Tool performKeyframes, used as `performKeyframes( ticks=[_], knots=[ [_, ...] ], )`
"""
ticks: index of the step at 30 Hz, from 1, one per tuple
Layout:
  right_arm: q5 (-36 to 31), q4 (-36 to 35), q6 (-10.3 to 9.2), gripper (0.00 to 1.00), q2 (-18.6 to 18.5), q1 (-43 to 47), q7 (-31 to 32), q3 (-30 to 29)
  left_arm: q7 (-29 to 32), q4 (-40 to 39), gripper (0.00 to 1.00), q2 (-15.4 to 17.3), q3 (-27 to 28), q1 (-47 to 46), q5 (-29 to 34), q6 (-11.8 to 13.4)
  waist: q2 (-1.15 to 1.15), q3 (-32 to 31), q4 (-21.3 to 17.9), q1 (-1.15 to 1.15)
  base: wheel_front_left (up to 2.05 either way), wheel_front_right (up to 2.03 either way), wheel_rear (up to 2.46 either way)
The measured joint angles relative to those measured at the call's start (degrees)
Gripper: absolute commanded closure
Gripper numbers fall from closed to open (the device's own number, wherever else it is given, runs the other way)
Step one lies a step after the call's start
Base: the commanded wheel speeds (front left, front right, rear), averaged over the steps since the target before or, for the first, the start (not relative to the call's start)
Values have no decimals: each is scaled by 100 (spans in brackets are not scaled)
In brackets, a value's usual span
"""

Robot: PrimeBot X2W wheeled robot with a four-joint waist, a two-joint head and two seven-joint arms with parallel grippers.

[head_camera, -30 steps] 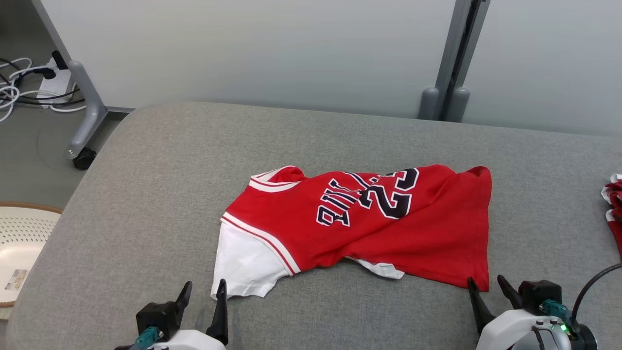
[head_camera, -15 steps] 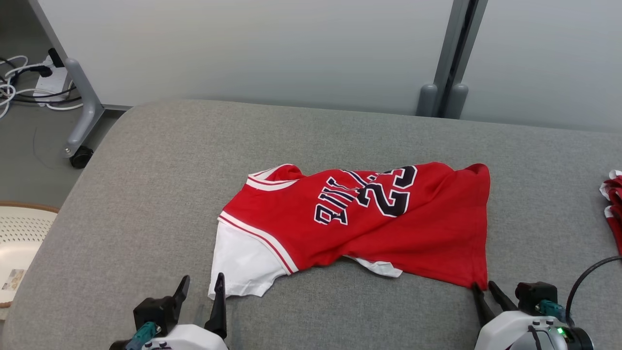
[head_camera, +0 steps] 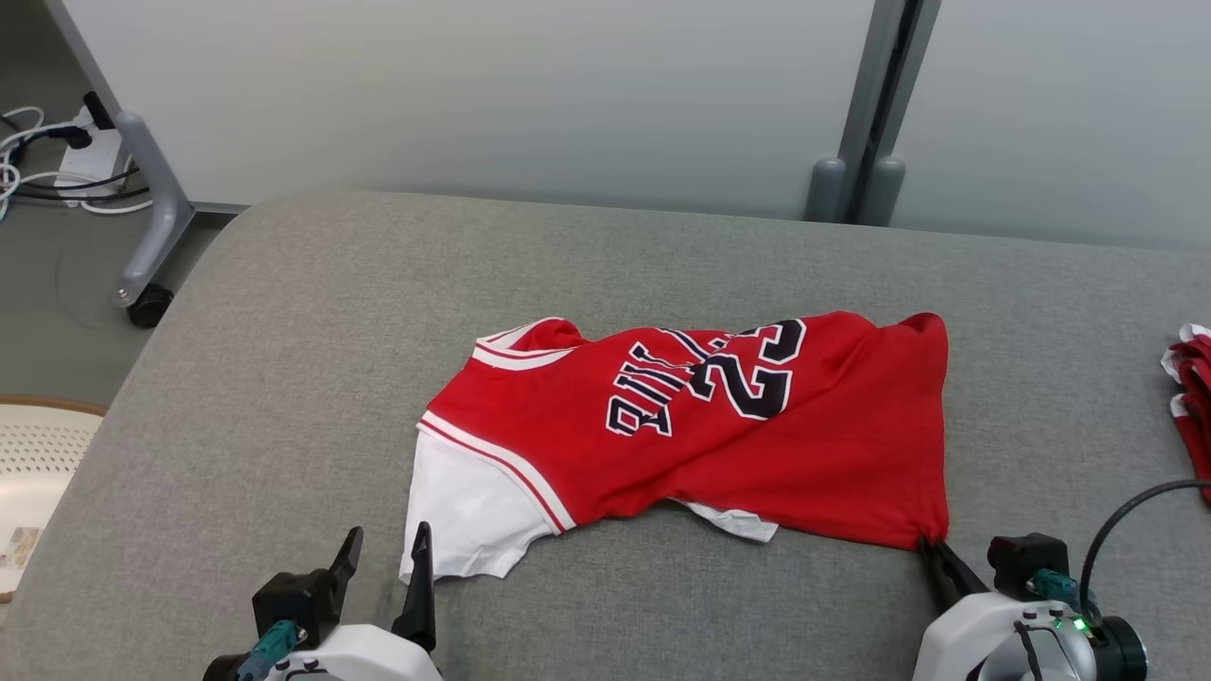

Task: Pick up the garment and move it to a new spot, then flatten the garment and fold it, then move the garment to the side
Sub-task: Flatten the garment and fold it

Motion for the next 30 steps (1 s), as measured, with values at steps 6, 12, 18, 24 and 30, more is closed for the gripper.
performKeyframes(
  ticks=[6,12,18,24,30],
  knots=[
    [-341,-423,1,100,-58,305,0,-293,-2,-85,0,16,2,20,-11,45,0,-20,-148,0,0,0,0],
    [-485,-636,1,100,-229,513,0,-509,0,-143,0,21,-27,52,-48,53,0,-43,-288,0,0,0,0],
    [-610,-702,1,100,-464,705,0,-715,24,-215,0,23,-74,81,-73,58,0,-39,-394,0,0,0,0],
    [-616,-679,1,100,-592,798,0,-964,52,-258,0,37,-141,87,-88,56,0,-17,-462,0,0,0,0],
    [-614,-813,1,0,-570,834,0,-1170,56,-288,0,24,-220,113,-97,49,0,-22,-537,0,0,0,0]
  ],
)
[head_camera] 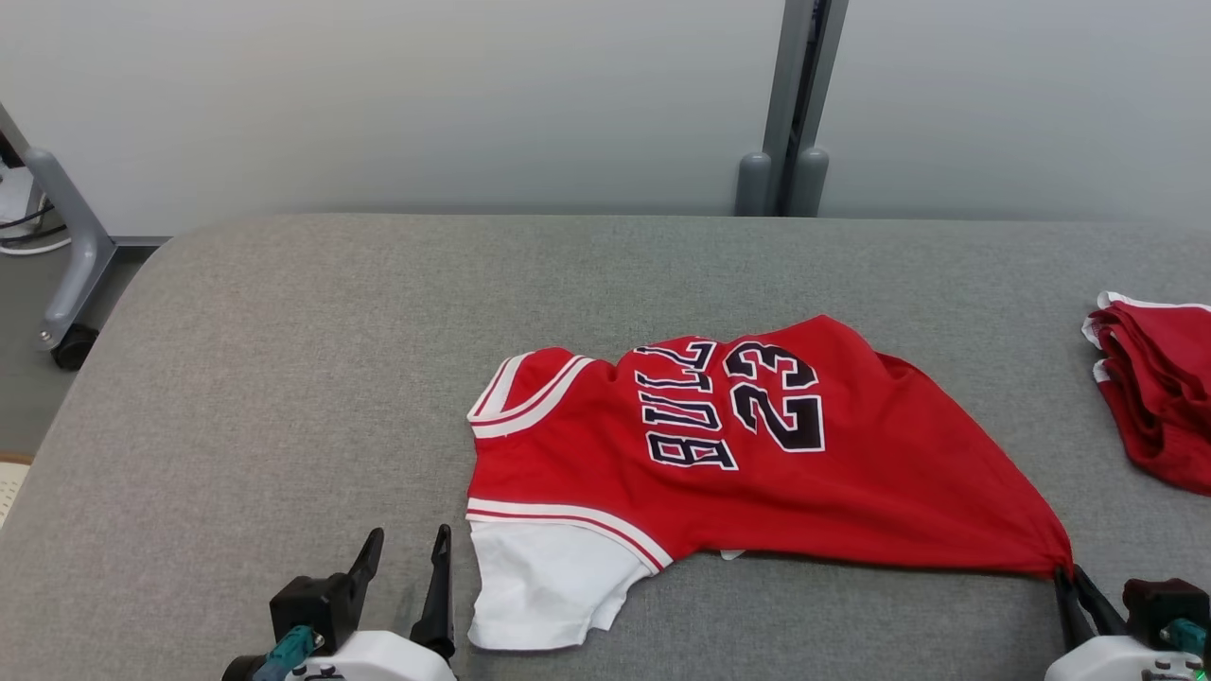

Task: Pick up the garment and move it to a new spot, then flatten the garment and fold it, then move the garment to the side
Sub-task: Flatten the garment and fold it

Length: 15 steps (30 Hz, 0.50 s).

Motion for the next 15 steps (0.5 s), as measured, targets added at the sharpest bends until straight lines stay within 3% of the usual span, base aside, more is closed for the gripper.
performKeyframes(
  ticks=[15],
  knots=[
    [208,-1447,-1,0,319,651,0,-205,-187,-169,0,-44,-47,74,-43,3,0,-274,-300,0,0,0,0]
  ],
)
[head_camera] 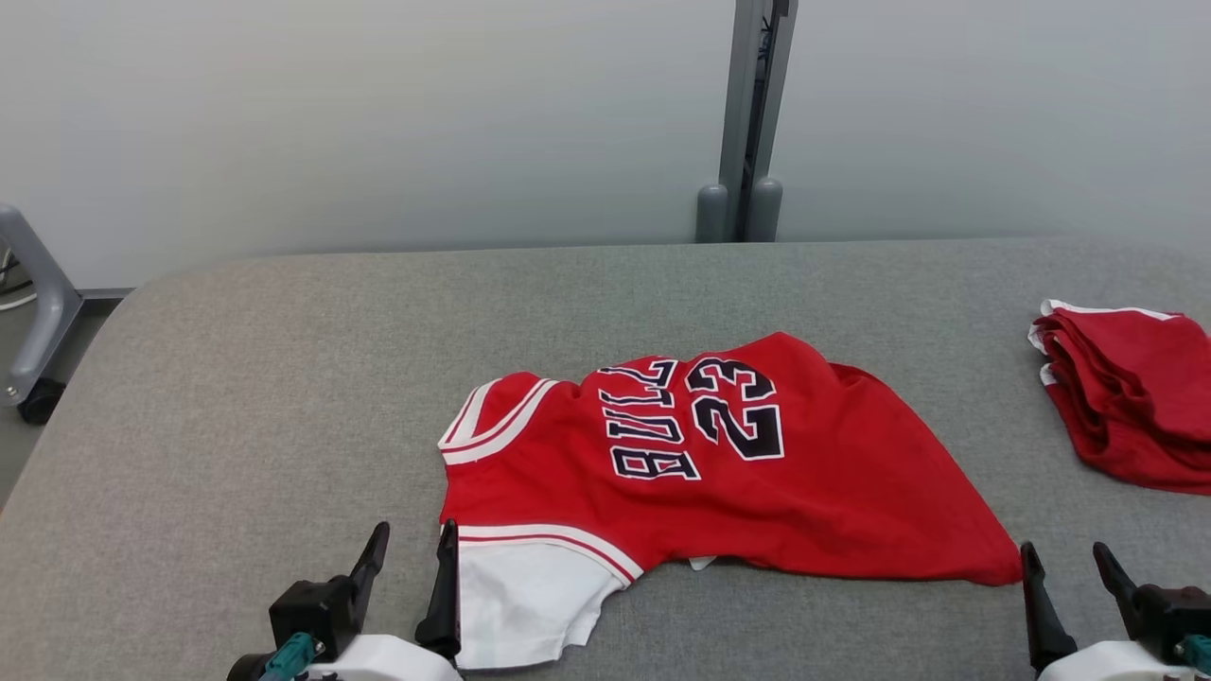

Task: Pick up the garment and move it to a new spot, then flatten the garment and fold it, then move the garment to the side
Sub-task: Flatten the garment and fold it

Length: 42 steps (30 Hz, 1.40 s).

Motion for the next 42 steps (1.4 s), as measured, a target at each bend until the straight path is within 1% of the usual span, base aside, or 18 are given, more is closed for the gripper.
performKeyframes(
  ticks=[10,17,28,42],
  knots=[
    [98,-1033,1,0,167,113,-3,350,-57,-21,0,-1,-51,26,47,32,0,-221,-35,0,0,0,0],
    [235,-1482,1,0,222,231,-4,494,-65,-53,0,24,-98,111,80,60,0,-354,61,0,0,0,0],
    [589,-1641,0,0,238,521,19,555,-93,-232,0,37,-116,293,94,151,0,-498,166,0,0,0,0],
    [622,-1578,0,0,241,527,19,602,-44,-248,0,70,-145,294,41,175,0,-450,144,0,0,0,0]
  ],
)
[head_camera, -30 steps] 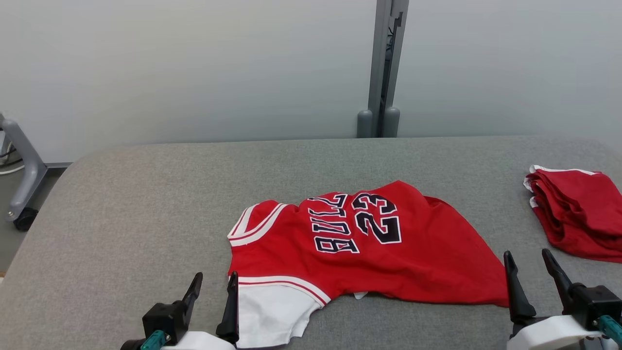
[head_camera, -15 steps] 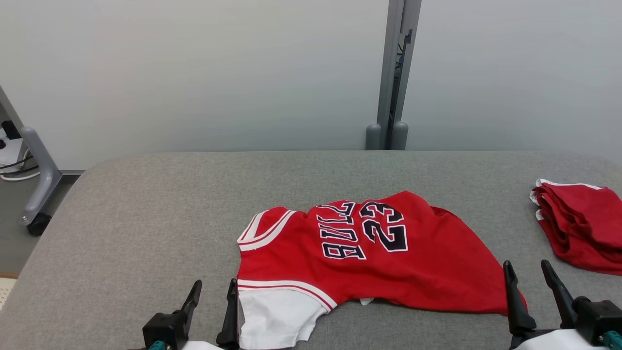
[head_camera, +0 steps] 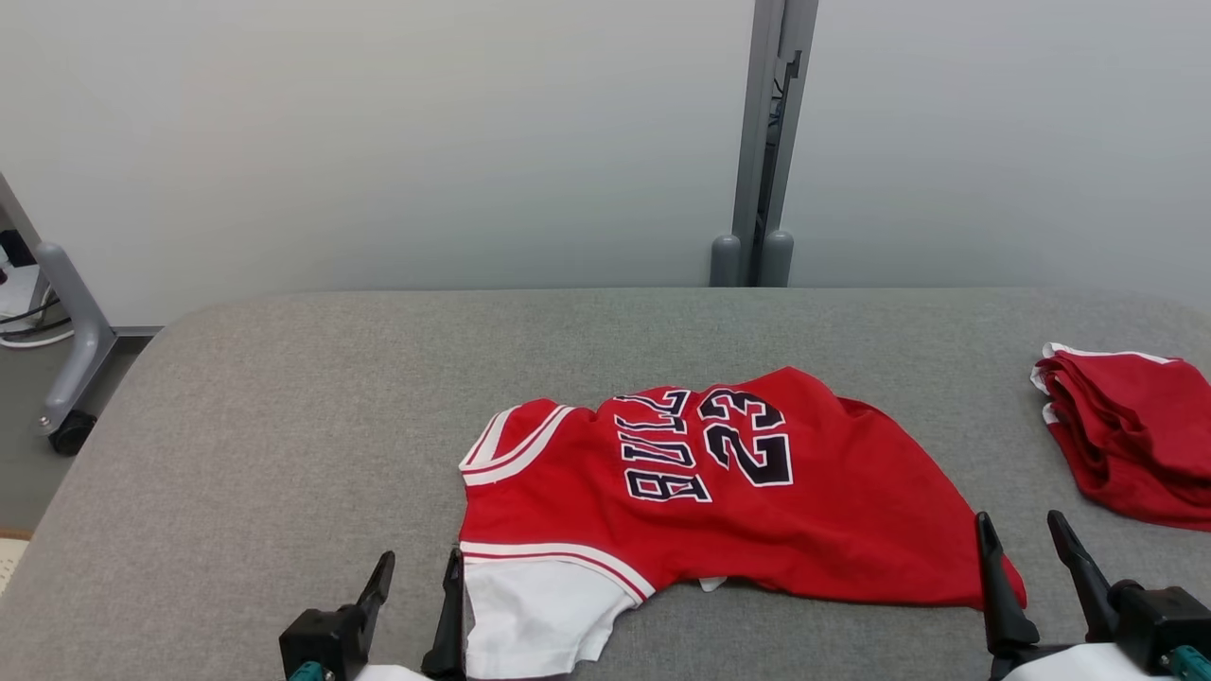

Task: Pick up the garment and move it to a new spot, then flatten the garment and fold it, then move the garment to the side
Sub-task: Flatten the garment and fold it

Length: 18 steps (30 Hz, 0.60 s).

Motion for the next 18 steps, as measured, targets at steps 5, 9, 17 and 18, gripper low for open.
performKeyframes(
  ticks=[5,9,17,18],
  knots=[
    [0,34,0,0,0,-14,0,4,494,221,0,0,-87,71,-142,-27,0,31,-12,0,0,0,0],
    [-2,68,0,0,1,-32,0,33,866,482,0,-24,-115,109,-378,-123,0,75,-57,0,0,0,0],
    [-35,107,0,0,1,-62,23,15,1145,1155,0,-119,-71,17,-804,-339,0,188,-239,0,0,0,0],
    [-38,107,0,0,3,-69,27,19,1133,1254,0,-118,-68,-32,-810,-372,0,201,-268,0,0,0,0]
  ],
)
